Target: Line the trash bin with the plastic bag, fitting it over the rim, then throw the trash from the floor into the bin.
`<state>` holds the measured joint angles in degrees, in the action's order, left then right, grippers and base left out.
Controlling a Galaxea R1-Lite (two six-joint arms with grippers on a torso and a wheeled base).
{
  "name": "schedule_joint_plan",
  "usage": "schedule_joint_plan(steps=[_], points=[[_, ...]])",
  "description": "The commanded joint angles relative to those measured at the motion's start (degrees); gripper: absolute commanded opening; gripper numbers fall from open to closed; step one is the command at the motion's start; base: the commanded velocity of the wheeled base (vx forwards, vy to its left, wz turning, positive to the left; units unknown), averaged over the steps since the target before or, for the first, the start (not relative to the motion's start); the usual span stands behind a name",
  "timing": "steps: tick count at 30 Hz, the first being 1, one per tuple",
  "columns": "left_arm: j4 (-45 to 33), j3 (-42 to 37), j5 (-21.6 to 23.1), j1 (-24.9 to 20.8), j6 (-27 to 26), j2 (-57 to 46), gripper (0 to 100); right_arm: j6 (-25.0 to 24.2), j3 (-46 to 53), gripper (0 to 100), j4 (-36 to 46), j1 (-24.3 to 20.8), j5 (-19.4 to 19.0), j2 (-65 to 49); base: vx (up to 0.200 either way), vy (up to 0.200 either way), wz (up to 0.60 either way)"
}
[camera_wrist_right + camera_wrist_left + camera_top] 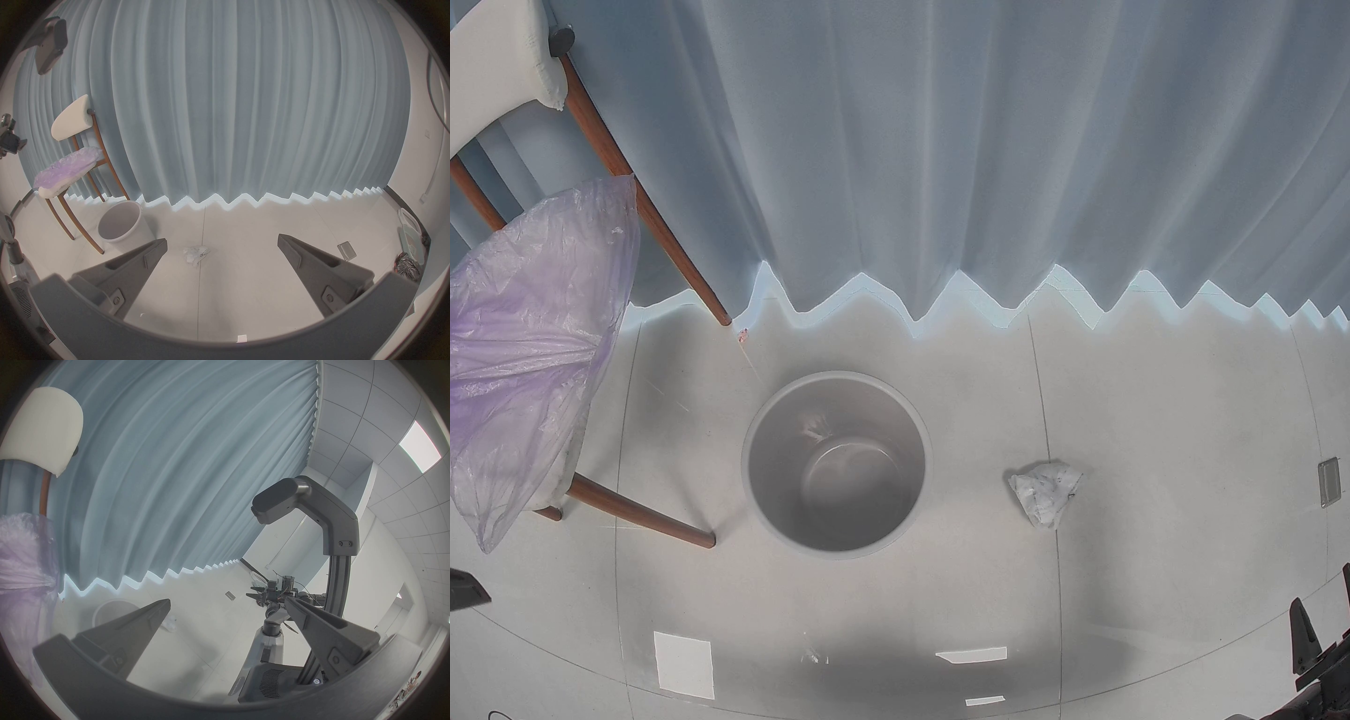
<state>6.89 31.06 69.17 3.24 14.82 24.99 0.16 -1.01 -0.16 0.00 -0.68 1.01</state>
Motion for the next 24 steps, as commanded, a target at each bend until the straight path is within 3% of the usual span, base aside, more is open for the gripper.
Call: schedule_joint_plan(steps=[1,6,24], points=[[0.06,0.49,-1.93,1.94,0.03,0.41,100,-0.07,1.01,100,0.07,0.00,-0.02,-1.01,0.000,0.000,0.00],[0.23,1.63,-4.66,2.82,0.64,1.90,100,0.02,1.01,100,-0.02,0.00,-0.02,-1.01,0.000,0.000,0.00],[0.14,1.02,-5.10,4.76,1.08,6.65,100,0.02,1.01,100,-0.02,0.00,-0.02,-1.01,0.000,0.000,0.00]])
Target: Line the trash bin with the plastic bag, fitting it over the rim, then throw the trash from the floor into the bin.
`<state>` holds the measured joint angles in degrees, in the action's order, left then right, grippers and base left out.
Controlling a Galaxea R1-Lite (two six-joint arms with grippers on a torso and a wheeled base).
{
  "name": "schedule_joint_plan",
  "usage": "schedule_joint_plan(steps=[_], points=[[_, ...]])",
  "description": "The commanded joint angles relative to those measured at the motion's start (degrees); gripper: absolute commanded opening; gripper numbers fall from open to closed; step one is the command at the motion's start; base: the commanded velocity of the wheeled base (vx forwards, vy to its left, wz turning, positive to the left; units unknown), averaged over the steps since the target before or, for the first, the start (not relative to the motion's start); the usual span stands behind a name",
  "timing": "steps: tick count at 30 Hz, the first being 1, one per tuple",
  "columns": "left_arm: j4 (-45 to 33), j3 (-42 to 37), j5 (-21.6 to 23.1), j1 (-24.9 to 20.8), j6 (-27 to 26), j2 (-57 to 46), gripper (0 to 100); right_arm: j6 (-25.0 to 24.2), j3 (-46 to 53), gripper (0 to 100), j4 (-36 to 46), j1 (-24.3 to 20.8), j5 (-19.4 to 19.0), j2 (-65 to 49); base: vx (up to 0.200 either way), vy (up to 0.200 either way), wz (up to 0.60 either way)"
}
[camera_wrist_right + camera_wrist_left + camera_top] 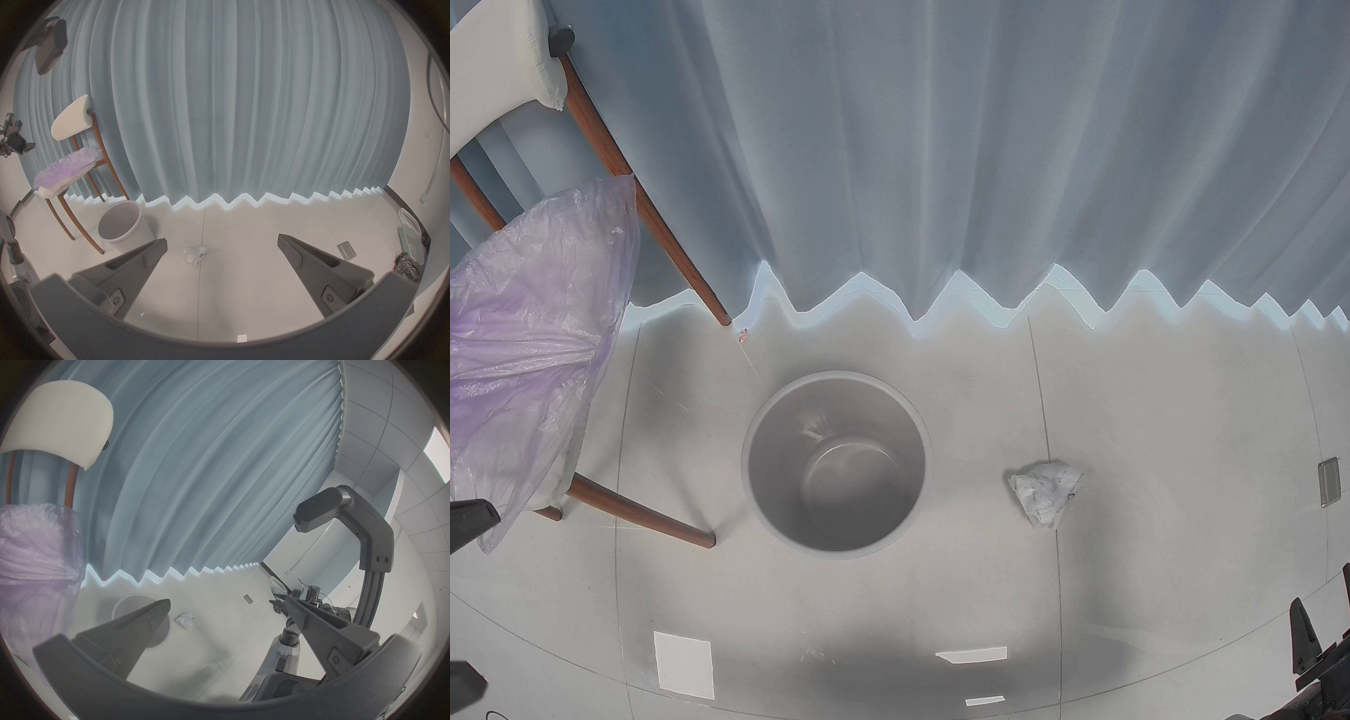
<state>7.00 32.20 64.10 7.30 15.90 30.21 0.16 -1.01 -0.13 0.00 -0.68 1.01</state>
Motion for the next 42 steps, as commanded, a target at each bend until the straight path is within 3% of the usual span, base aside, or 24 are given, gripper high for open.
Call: schedule_joint_plan(steps=[1,28,32,42], points=[[0.03,-0.20,-0.03,0.87,0.01,1.70,100,0.02,1.01,100,-0.04,0.00,-0.02,-1.01,0.000,0.000,0.00],[0.21,-0.55,-2.57,1.40,-0.52,10.84,100,0.02,1.01,100,0.05,0.00,-0.02,-1.01,0.000,0.000,0.00],[0.39,-0.55,-6.44,1.22,-0.87,12.07,100,0.02,1.01,100,-0.04,0.00,-0.02,-1.01,0.000,0.000,0.00],[2.49,-1.08,-8.38,0.96,-1.39,13.65,100,0.02,1.01,100,-0.04,0.00,-0.02,-1.01,0.000,0.000,0.00]])
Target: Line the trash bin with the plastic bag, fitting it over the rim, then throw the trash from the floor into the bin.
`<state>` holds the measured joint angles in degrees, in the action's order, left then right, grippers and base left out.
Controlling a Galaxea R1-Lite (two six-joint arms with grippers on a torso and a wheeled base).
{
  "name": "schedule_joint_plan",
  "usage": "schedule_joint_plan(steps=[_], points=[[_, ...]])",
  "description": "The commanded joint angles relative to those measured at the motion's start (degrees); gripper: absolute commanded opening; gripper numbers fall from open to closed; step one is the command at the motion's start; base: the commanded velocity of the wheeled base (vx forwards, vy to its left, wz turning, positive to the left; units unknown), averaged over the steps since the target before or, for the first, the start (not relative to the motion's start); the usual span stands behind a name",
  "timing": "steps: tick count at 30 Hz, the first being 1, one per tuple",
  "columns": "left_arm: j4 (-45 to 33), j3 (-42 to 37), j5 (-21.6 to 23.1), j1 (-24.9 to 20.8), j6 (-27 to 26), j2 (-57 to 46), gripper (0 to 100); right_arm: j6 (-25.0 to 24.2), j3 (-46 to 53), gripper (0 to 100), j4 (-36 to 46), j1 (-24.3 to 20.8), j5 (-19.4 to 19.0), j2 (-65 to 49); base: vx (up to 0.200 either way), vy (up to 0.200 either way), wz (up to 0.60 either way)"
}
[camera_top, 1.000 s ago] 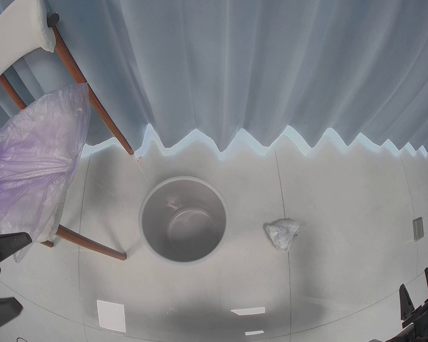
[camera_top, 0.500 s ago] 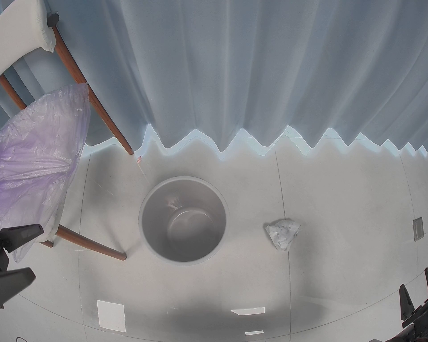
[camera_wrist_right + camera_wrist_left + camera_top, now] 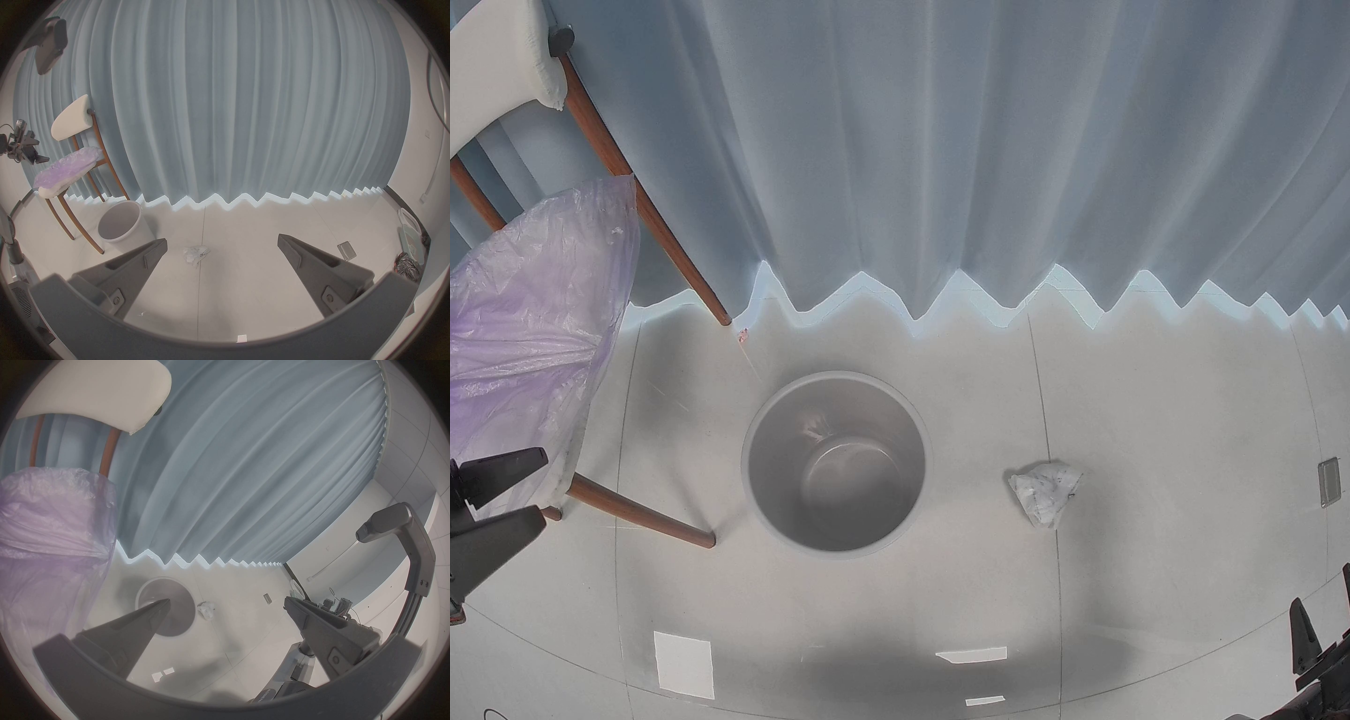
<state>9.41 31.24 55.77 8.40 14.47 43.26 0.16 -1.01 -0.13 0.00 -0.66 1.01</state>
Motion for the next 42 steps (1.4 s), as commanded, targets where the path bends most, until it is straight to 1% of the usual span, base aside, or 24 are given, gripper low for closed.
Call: schedule_joint_plan(steps=[1,10,11,14,16,17,18,19,21,23,24,28,31,32,34,35,36,40,42], points=[[0.08,-0.22,-0.05,-0.14,0.03,0.68,100,0.02,1.01,100,-0.04,0.00,-0.04,-1.01,0.000,0.000,0.00],[0.08,-0.13,-0.23,-0.14,0.03,0.94,100,0.02,1.01,100,-0.04,0.00,-0.04,-1.01,0.000,0.000,0.00],[0.08,-0.13,-0.58,-0.14,0.03,1.56,100,0.02,1.01,100,-0.04,0.00,-0.04,-1.01,0.000,0.000,0.00],[0.26,0.13,-3.92,-0.23,-1.20,3.41,100,0.02,1.01,100,0.05,0.00,-0.04,-1.01,0.000,0.000,0.00],[0.26,0.13,-3.92,-0.23,-1.20,3.41,100,0.02,1.01,100,0.05,0.00,-0.04,-1.01,0.000,0.000,0.00],[0.78,-0.22,-6.73,-0.49,-4.80,5.60,100,0.02,1.01,100,-0.04,0.00,-0.04,-1.01,0.000,0.000,0.00],[0.87,-0.39,-7.17,-0.49,-5.42,5.95,100,0.02,1.01,100,-0.04,0.00,-0.04,-1.01,0.000,0.000,0.00],[0.87,-0.83,-8.14,-0.49,-7.53,6.83,100,0.02,1.01,100,-0.04,0.00,-0.04,-1.01,0.000,0.000,0.00],[0.96,-1.36,-8.57,-0.49,-9.81,7.80,100,-0.07,1.01,100,-0.04,0.00,-0.04,-1.01,0.000,0.000,0.00],[0.96,-1.45,-8.57,-0.49,-9.90,7.89,100,0.02,1.01,100,-0.04,0.00,-0.04,-1.01,0.000,0.000,0.00],[0.96,-1.71,-8.75,-0.58,-11.04,8.42,100,0.02,1.01,100,-0.04,0.00,-0.04,-1.01,0.000,0.000,0.00],[0.96,-1.54,-8.93,-0.84,-10.95,8.59,100,0.02,1.01,100,0.05,0.00,-0.04,-1.01,0.000,0.000,0.00],[0.96,-1.36,-9.98,-0.84,-10.95,8.94,100,0.02,1.01,100,-0.04,0.00,-0.04,-1.01,0.000,0.000,0.00],[1.14,-1.27,-11.56,-0.93,-10.95,9.21,100,0.02,1.01,100,-0.04,0.00,-0.04,-1.01,0.000,0.000,0.00],[1.58,-1.27,-12.35,-1.02,-11.04,9.47,100,0.02,1.01,100,-0.04,0.00,-0.04,-1.01,0.000,0.000,0.00],[3.60,-1.45,-13.94,-1.98,-10.87,10.17,100,0.02,1.01,100,-0.04,0.00,-0.04,-1.01,0.000,0.000,0.00],[3.77,-1.45,-14.11,-1.98,-10.87,10.26,100,0.02,1.01,100,-0.04,0.00,-0.04,-1.01,0.000,0.000,0.00],[7.99,-2.50,-18.51,-4.27,-10.87,13.07,100,0.02,1.01,100,-0.04,0.00,-0.04,-1.01,0.000,0.000,0.00],[10.54,-3.73,-19.65,-5.85,-10.78,13.86,100,0.02,1.01,100,-0.04,0.00,-0.04,-1.01,0.000,0.000,0.00]])
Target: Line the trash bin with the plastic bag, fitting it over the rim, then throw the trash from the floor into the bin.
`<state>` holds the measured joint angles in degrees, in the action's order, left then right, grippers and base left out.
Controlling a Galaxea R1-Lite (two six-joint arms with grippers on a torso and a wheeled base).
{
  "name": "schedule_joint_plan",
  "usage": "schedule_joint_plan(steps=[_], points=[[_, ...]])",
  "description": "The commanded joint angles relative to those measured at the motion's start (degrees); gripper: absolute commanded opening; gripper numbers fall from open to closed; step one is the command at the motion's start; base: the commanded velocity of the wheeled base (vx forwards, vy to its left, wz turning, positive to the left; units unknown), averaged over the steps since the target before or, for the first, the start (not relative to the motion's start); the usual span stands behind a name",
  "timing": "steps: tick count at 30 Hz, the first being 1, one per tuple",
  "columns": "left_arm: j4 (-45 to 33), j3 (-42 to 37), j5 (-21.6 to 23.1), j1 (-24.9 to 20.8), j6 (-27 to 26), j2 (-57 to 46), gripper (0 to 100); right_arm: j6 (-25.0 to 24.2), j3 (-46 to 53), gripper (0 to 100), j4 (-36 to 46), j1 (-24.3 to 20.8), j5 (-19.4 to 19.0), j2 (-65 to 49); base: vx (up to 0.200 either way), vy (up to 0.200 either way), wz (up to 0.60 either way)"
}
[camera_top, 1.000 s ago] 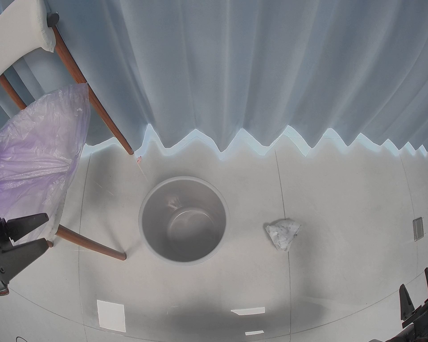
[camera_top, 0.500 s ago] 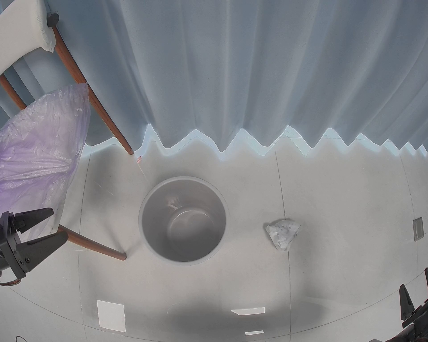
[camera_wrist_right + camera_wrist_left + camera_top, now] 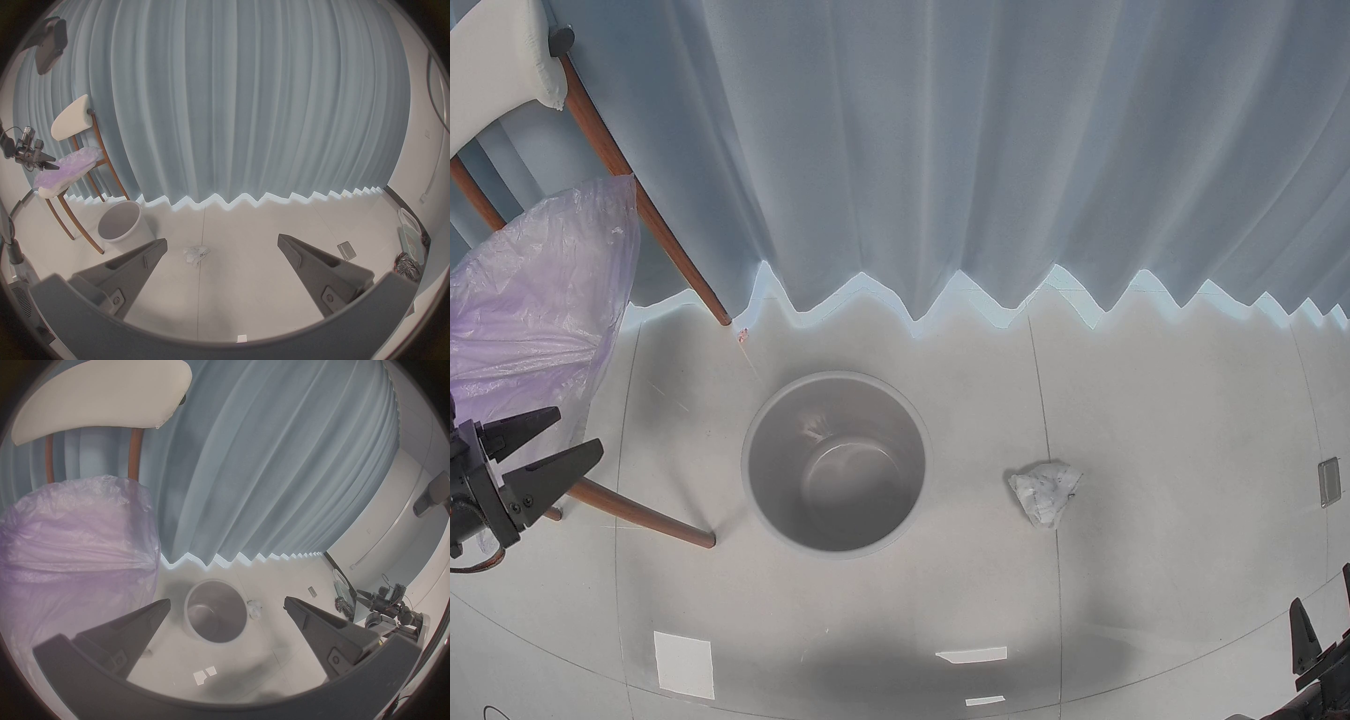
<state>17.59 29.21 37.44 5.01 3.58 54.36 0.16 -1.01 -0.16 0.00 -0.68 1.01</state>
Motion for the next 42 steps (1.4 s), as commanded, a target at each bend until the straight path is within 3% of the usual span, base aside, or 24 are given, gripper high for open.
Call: schedule_joint_plan(steps=[1,7,25,31,42], points=[[3.33,-2.31,-1.67,-2.99,0.11,2.95,100,0.02,1.01,100,-0.02,0.00,-0.02,-1.01,0.000,0.000,0.00],[6.67,-4.34,-5.53,-7.21,-0.07,3.83,100,0.02,1.01,100,-0.02,0.00,-0.02,-1.01,0.000,0.000,0.00],[6.84,-4.78,-16.43,-19.07,0.11,5.06,100,0.02,1.01,100,-0.02,0.00,-0.02,-1.01,0.000,0.000,0.00],[8.69,-5.04,-20.65,-20.74,0.11,7.17,100,0.02,1.01,100,-0.02,0.00,-0.02,-1.01,0.000,0.000,0.00],[15.37,-7.15,-21.97,-23.56,0.28,10.86,100,0.02,1.01,100,-0.02,0.00,-0.02,-1.01,0.000,0.000,0.00]])
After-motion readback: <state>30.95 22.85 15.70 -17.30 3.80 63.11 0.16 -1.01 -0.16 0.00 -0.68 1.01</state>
